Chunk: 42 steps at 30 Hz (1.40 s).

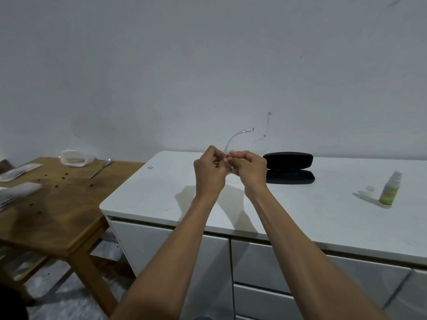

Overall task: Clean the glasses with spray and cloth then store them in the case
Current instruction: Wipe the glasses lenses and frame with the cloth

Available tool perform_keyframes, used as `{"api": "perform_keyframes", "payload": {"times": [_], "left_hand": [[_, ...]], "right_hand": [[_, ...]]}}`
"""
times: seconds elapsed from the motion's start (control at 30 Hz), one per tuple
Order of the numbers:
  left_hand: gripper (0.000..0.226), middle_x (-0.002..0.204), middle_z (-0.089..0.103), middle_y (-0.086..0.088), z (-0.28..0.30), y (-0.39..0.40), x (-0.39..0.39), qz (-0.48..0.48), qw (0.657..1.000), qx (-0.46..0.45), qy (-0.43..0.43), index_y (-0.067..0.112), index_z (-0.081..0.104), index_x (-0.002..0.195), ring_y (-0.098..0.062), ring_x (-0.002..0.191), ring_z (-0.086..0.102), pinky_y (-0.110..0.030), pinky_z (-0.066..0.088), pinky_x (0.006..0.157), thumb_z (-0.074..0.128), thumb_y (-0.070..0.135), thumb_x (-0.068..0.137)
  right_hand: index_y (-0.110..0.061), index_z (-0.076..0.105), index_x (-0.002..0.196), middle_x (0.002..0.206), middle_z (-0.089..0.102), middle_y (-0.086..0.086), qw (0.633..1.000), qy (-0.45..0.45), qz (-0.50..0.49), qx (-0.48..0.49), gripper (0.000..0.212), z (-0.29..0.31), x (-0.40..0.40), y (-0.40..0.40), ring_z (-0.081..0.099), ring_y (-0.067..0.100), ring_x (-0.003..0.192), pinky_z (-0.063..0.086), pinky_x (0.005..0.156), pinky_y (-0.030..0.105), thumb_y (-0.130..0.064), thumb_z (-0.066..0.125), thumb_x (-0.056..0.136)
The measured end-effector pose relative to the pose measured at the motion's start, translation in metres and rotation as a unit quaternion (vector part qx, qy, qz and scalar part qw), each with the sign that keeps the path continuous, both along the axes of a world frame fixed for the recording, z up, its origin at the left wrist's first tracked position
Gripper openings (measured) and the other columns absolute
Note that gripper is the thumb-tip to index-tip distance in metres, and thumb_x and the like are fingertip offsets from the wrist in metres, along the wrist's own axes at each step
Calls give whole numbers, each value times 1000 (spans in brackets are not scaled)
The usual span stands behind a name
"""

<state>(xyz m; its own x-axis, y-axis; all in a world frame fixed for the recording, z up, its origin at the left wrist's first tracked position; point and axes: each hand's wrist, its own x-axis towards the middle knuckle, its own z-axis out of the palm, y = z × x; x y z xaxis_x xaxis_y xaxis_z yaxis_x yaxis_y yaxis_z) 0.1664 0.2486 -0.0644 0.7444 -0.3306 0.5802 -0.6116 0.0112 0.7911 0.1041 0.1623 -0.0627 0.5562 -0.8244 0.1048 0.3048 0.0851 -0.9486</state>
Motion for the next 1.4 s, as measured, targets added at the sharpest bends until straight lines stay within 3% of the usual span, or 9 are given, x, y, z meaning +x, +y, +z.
{"api": "perform_keyframes", "payload": {"times": [0.23,0.37,0.53,0.67,0.77,1.07,1.17,1.23,1.4], "left_hand": [[10,78,75,-7,-6,6,9,4,1000,5,23,2,62,81,-18,70,74,-38,62,69,69,-4,84],[10,79,75,-7,-4,5,11,13,1000,-7,25,2,63,82,-14,70,72,-29,59,67,67,-6,85],[12,77,74,-7,-6,5,7,2,1000,0,12,4,62,81,-13,67,71,-20,55,62,66,-6,86],[15,80,74,-5,-10,0,5,5,1000,14,-12,7,61,80,-14,70,72,-29,61,68,68,-4,87],[15,80,74,-3,-14,-5,2,25,999,24,-15,8,62,80,-14,72,71,-32,59,70,68,-5,86],[22,74,73,-3,-18,-3,3,67,998,3,12,11,60,72,-18,69,70,-35,58,69,70,-5,84],[20,73,72,-3,-16,-3,3,70,997,7,7,9,61,73,-17,68,69,-35,58,69,72,-4,83],[18,72,72,-4,-14,-4,3,71,997,6,7,7,62,74,-17,68,70,-36,58,68,72,-4,83],[16,65,68,-3,-11,-7,5,81,997,10,6,5,62,73,-18,61,67,-32,54,62,70,-5,83]], "right_hand": [[7,76,93,59,63,12,997,47,66,16,14,-5,-9,2,59,17,50,61,64,29,10,69,82],[2,79,91,71,72,13,997,39,66,-8,16,-1,-10,8,67,14,53,57,55,24,8,66,83],[-10,84,87,83,80,10,999,43,20,-19,20,-6,-3,8,75,20,72,64,71,33,1,68,83],[-21,81,72,79,79,-6,994,3,-95,47,26,-9,3,15,76,14,76,62,74,27,2,71,80],[-12,78,67,75,76,-4,986,-28,-147,69,27,-9,3,23,63,4,53,52,55,16,10,66,78],[-13,79,71,74,78,6,993,6,-112,33,22,-18,1,18,64,22,57,58,60,38,5,75,83],[-10,80,79,71,77,12,995,20,-96,19,11,-17,-3,17,65,23,48,57,50,33,-1,78,85],[-15,81,81,70,77,0,993,40,-109,-26,10,-21,-2,16,67,14,50,57,54,29,-7,79,87],[-18,81,83,75,78,-8,998,41,-46,-24,15,-24,-4,16,70,12,59,63,73,40,-5,76,88]]}}
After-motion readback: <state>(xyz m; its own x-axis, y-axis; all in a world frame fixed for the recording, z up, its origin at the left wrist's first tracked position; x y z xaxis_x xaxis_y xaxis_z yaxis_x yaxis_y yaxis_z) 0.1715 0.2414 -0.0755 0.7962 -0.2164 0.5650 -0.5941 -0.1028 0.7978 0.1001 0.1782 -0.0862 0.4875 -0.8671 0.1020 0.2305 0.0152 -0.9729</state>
